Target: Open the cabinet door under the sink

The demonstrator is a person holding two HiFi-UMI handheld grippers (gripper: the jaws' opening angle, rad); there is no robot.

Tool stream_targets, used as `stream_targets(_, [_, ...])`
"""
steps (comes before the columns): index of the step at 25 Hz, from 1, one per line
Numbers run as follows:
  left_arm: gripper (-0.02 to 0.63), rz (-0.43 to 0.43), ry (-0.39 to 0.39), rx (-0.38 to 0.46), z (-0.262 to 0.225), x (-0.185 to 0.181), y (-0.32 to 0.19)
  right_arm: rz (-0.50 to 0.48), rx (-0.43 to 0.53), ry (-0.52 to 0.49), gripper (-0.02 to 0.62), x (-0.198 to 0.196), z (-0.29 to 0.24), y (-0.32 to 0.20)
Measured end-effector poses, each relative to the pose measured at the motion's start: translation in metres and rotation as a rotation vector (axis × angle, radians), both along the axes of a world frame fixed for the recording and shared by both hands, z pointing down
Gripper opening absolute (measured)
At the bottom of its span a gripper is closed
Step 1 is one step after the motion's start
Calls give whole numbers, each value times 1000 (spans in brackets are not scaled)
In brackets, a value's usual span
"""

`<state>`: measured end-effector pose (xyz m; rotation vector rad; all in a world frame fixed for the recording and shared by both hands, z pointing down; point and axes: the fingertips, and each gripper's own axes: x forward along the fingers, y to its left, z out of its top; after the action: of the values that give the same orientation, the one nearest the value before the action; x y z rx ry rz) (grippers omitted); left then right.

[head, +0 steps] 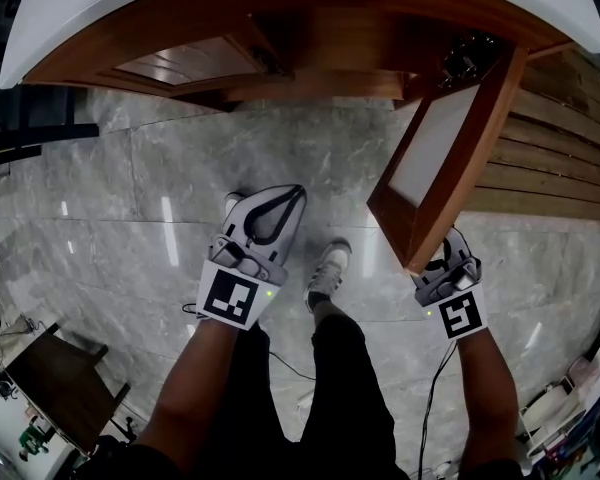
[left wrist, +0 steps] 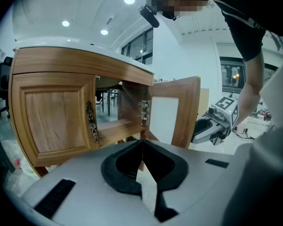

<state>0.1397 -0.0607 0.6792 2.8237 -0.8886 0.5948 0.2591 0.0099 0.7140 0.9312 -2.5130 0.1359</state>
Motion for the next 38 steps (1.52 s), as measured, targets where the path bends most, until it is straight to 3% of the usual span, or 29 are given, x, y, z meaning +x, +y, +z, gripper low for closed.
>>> stream_targets(5, [23, -32, 31, -13, -1, 3, 1, -9, 8, 32, 98, 18, 1, 7])
stream_targets(11, [23, -23, 9, -33, -1, 0, 11, 9, -1, 85, 98, 42, 4, 17])
stream_targets(16, [23, -61, 63, -60, -8, -8, 12, 194, -2, -18, 98, 63, -5, 13])
stream_targets(21, [23, -71, 71, -67, -15, -14, 13, 214, 38, 109, 100, 88, -1, 20])
stream_targets(25, [23, -57, 74, -63, -18, -19, 13, 372, 33, 103, 91, 109, 8, 27])
stream_targets(27, [23, -38, 53, -59, -16, -24, 15, 439, -7, 106, 204, 115, 18, 36])
stream_targets(29, [23, -55, 72, -72, -16, -28, 14, 512, -44, 107, 215, 118, 24, 47])
stream_targets(33, [23, -31, 49, -65, -18, -36, 17, 592, -68, 82, 215, 103, 19, 65])
stream_targets(38, [23, -34, 45, -56, -24, -49, 13, 593, -54, -9, 215, 55, -3, 73])
